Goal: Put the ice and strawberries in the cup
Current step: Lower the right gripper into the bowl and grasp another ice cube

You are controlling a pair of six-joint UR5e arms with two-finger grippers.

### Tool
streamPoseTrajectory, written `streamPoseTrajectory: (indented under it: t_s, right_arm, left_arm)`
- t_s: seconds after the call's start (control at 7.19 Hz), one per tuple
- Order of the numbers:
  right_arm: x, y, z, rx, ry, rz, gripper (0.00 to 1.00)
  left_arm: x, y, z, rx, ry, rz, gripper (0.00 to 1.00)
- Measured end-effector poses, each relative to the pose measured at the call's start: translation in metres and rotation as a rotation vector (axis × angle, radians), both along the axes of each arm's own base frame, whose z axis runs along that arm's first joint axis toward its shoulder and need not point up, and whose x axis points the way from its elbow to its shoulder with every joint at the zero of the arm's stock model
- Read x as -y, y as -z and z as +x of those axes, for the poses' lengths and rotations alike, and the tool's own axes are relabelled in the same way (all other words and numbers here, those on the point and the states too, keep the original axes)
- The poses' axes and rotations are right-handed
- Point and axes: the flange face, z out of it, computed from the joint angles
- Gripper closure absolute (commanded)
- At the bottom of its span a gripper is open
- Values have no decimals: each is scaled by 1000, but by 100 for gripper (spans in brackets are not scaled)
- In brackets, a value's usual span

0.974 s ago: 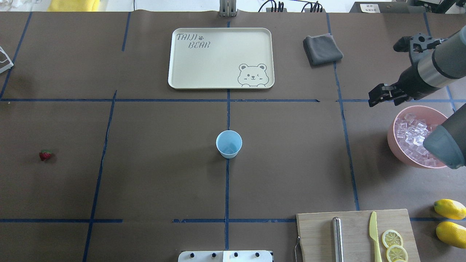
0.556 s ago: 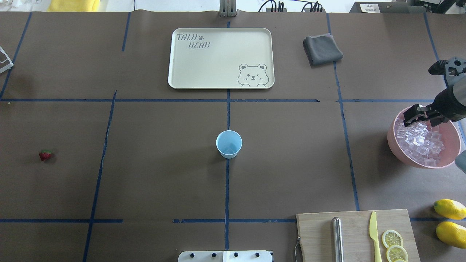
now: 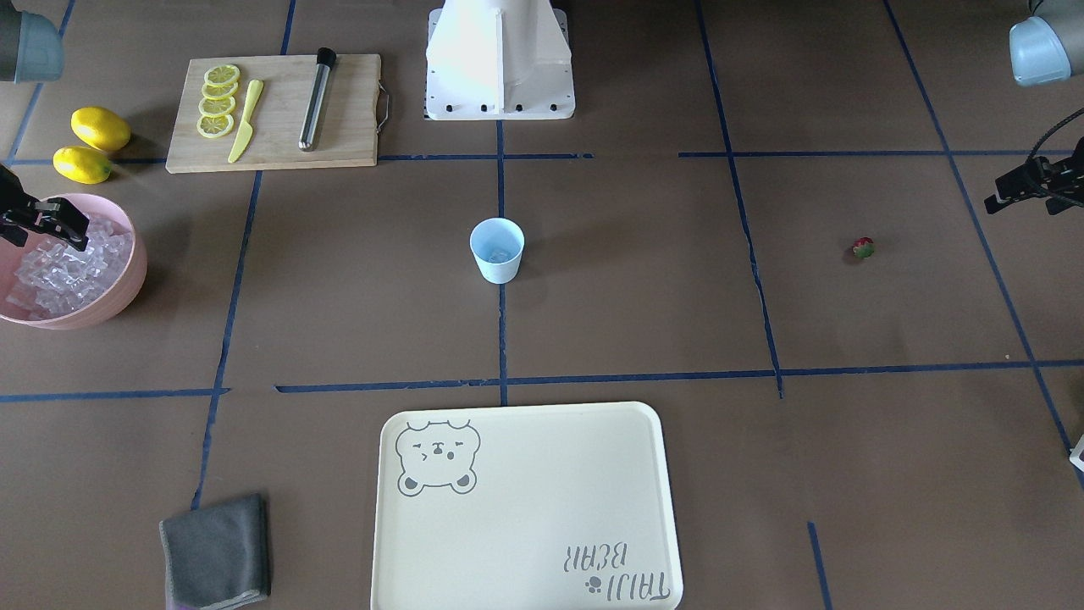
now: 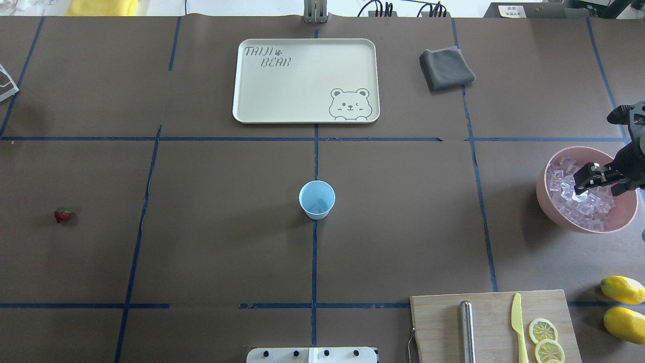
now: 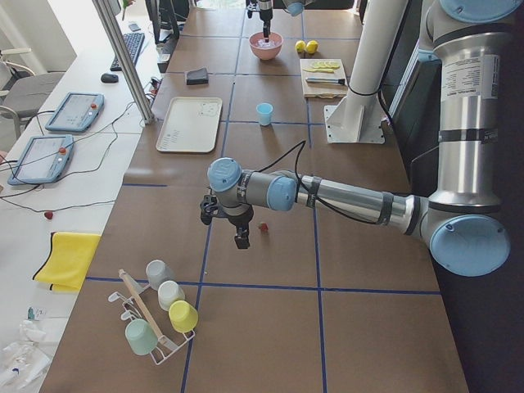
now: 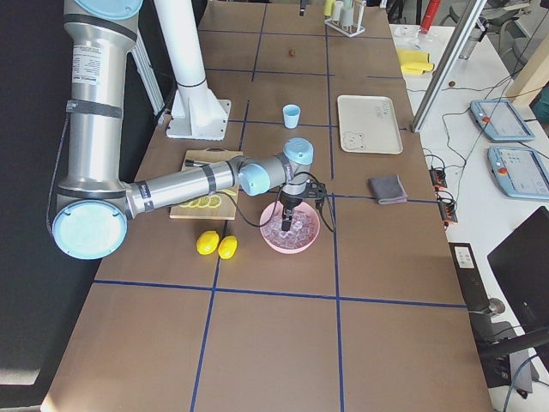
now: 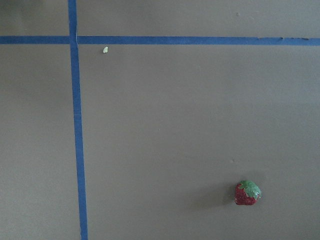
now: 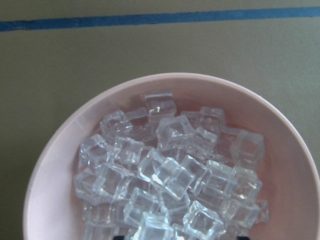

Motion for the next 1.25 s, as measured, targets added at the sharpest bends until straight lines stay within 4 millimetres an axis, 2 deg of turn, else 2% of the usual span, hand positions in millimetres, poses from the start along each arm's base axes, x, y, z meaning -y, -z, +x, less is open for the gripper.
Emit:
streamPoseTrajectory:
  t_s: [0.7,0.83,1.11,1.25]
  right_arm:
    - [3,6,-8,18,17,7,23]
    - [5,3,-12,17,23,3,27]
    - [12,1,-19,17,28,0,50]
    - [13,1,-19,16,28,-1,53]
  left_arm:
    - [0,0,0,1,0,1,0]
    - [0,0,0,1,-1,1,0]
    - [0,-1,0,3,-1,0,0]
    - [0,-1,0,3,-1,1,0]
